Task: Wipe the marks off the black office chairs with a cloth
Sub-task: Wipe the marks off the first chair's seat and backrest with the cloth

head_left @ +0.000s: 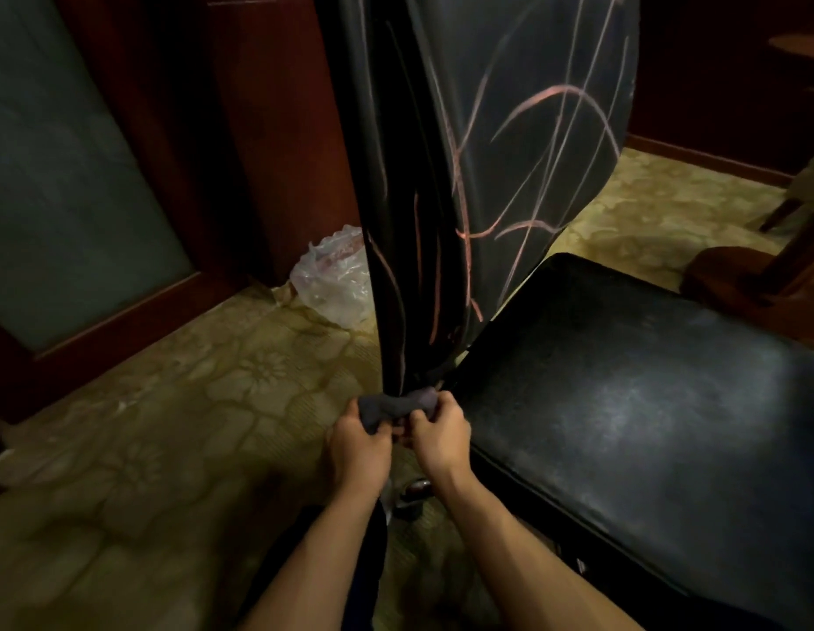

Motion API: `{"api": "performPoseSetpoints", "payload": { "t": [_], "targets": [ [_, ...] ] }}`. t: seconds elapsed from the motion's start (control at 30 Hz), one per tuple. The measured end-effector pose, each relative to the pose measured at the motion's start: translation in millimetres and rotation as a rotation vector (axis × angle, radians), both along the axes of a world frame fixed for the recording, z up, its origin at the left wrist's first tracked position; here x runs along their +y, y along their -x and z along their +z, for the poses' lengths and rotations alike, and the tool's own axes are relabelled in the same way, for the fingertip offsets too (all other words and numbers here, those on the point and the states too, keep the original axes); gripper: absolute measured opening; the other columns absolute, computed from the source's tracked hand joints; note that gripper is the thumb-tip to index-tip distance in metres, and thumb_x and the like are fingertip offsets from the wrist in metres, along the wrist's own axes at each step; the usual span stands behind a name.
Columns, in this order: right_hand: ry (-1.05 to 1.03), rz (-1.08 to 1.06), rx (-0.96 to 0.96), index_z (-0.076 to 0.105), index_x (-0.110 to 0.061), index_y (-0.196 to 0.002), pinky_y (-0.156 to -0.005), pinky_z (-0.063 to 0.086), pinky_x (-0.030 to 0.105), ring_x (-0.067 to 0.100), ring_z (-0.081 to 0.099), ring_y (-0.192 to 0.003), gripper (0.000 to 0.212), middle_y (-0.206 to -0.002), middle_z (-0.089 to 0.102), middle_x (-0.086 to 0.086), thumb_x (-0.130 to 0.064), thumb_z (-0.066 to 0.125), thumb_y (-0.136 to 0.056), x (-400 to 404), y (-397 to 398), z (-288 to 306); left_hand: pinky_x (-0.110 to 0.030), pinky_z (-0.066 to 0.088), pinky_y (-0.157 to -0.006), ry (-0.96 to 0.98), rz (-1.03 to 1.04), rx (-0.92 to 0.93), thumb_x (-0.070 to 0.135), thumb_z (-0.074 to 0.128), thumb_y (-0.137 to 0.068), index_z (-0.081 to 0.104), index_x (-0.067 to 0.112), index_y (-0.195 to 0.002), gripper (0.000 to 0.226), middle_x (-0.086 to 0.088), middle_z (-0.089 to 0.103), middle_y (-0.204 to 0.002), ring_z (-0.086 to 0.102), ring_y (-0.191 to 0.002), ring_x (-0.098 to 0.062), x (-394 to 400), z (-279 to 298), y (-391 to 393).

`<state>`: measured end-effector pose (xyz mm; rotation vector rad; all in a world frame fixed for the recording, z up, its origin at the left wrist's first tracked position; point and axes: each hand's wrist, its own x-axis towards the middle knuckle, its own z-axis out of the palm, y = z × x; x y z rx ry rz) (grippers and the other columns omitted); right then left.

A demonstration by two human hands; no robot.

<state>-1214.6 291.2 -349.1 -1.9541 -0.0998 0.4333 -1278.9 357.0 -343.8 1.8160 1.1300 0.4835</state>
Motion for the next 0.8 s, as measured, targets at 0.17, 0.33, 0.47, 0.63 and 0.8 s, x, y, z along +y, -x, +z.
{"api": "performPoseSetpoints", "payload": {
  "t": [0.17,0.33,0.47,0.63,0.8],
  "targets": [
    [-0.079,-0.032,0.082,0.052,-0.020,-0.087,-0.069,0.060,0.049,0.025,0.070,-0.073,0.009,-0.084,0.067,0.008,-0.014,0.058,-0.085,7,0,-4,-0.026,0.039,-0.074,0.000,0.008,-0.028,0.009,0.068,-0.088,0.065,0.013,-0.107,0.020,-0.004,0.066,-0.092,0.064,-0.094,-0.026,-1,1,2],
    [-0.232,-0.070,0.035,0.052,-0.012,-0.088,-0.066,0.061,0.044,0.016,0.069,-0.064,0.006,-0.077,0.065,0.006,-0.010,0.057,-0.089,9,9,10,-0.024,0.045,-0.068,-0.058,-0.041,-0.123,0.012,0.064,-0.092,0.062,0.011,-0.110,0.019,0.000,0.064,-0.090,0.064,-0.087,-0.024,6,7,0],
    [-0.343,-0.094,-0.095,0.048,-0.016,-0.078,-0.053,0.051,0.021,0.003,0.061,-0.054,0.019,-0.066,0.058,-0.002,-0.007,0.059,-0.091,9,7,26,-0.038,0.055,-0.077,-0.087,-0.026,-0.245,0.022,0.067,-0.089,0.065,0.017,-0.111,0.023,0.000,0.070,-0.096,0.068,-0.091,-0.020,12,14,2],
    [-0.286,-0.087,0.128,0.054,-0.018,-0.087,-0.069,0.060,0.047,0.025,0.070,-0.070,0.008,-0.078,0.066,0.013,-0.010,0.057,-0.089,7,7,4,-0.030,0.051,-0.078,0.069,-0.053,-0.142,0.008,0.069,-0.088,0.063,0.023,-0.103,0.022,0.005,0.068,-0.094,0.067,-0.097,-0.020,10,-3,1],
    [-0.178,-0.129,0.143,0.057,-0.022,-0.085,-0.073,0.059,0.052,0.025,0.069,-0.077,0.008,-0.080,0.068,0.010,-0.017,0.061,-0.089,13,-7,-13,-0.029,0.046,-0.082,0.083,-0.124,-0.026,0.006,0.068,-0.087,0.053,0.023,-0.104,0.029,0.004,0.061,-0.104,0.061,-0.105,-0.017,20,-8,-16]
  ]
}}
